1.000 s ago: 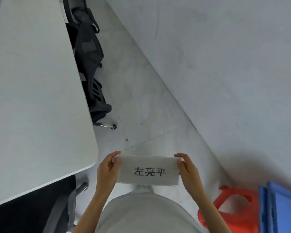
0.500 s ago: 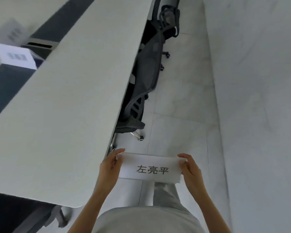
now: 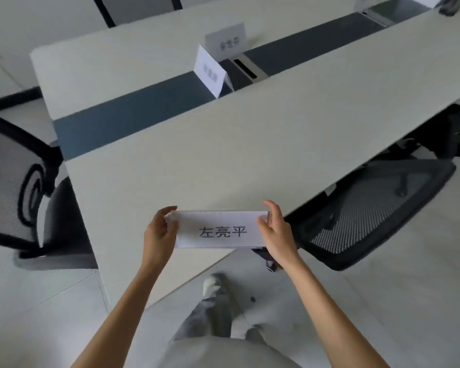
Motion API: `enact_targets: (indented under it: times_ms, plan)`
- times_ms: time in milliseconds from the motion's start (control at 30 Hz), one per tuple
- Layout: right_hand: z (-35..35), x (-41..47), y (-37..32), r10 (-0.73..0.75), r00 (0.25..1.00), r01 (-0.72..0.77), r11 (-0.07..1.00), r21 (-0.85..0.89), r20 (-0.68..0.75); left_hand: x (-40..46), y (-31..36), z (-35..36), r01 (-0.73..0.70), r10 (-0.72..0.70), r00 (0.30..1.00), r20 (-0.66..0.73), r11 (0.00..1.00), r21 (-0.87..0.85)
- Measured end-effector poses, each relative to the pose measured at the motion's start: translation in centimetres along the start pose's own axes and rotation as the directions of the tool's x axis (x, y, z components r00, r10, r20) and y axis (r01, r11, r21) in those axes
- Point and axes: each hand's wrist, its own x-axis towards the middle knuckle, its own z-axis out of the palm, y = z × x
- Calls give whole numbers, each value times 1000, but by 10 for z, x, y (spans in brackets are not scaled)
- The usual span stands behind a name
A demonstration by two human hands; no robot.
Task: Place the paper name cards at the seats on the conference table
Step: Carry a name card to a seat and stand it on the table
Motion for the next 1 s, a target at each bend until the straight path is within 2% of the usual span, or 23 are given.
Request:
enact_targets:
  times_ms: [233, 400, 600, 667, 833, 900, 1000]
  plan:
    - [29, 130, -29, -122, 986, 133, 986, -99, 110, 92, 5, -10, 33, -33, 999, -29, 999, 8]
    - [44, 191, -37, -107, 969, 141, 980, -142, 221, 134, 4, -10, 68, -68, 997, -39, 997, 21]
    - [46, 229, -30, -114, 944, 169, 973, -155, 311, 149, -7, -1, 123, -122, 991, -52, 992, 12]
    - [40, 237, -28, -121, 923, 190, 969, -160, 365, 154, -6, 0, 127, -123, 991, -54, 989, 76]
    - [24, 250, -23, -215, 881, 310, 935, -171, 421, 156, -4, 0, 89, -56, 991, -120, 954, 285]
    - [20, 256, -21, -264, 870, 366, 911, -189, 416, 157, 4, -3, 77, -44, 992, -119, 952, 296]
    - [6, 265, -26, -262, 874, 329, 939, -103, 409, 160, 28, -6, 5, 9, 998, -56, 967, 255]
